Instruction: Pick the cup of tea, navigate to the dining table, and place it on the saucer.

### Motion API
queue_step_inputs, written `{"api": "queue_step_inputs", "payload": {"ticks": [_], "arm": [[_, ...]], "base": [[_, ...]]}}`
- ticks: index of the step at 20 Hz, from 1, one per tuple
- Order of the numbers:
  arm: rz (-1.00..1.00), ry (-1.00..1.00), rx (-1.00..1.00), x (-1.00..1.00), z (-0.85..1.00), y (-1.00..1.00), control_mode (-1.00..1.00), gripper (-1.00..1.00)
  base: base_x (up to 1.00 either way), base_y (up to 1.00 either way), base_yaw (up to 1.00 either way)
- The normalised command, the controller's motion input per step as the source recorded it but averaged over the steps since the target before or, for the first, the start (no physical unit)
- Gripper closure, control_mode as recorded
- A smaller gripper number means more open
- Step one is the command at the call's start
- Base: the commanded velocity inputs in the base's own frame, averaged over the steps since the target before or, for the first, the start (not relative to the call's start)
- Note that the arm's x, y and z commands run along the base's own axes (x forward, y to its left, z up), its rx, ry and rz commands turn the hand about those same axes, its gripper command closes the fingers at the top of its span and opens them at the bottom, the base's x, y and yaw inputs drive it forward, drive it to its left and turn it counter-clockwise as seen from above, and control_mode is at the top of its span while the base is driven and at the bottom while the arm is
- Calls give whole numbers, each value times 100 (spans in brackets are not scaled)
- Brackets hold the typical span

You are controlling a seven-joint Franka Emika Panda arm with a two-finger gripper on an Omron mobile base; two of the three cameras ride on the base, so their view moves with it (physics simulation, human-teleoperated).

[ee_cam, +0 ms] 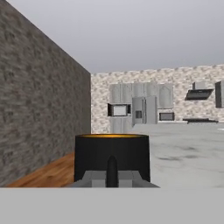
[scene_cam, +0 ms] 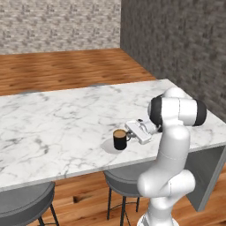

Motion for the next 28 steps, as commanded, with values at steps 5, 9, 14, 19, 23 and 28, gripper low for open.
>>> {"api": "queue_step_inputs", "payload": {"ticks": [5, 9, 14, 19, 23, 28], "arm": [[0, -1, 0, 3, -12, 12, -100, 100], [0, 0, 0, 8, 0, 15, -100, 100], [-1, 0, 0, 25, 0, 14, -100, 100], [-2, 0, 0, 20, 0, 15, -100, 100], [0, 0, 0, 1, -13, 1, -100, 100], [0, 0, 0, 0, -20, 0, -100, 100]], "base": [[0, 0, 0], [0, 0, 0], [0, 0, 0], [0, 0, 0], [0, 0, 0], [0, 0, 0]]}}
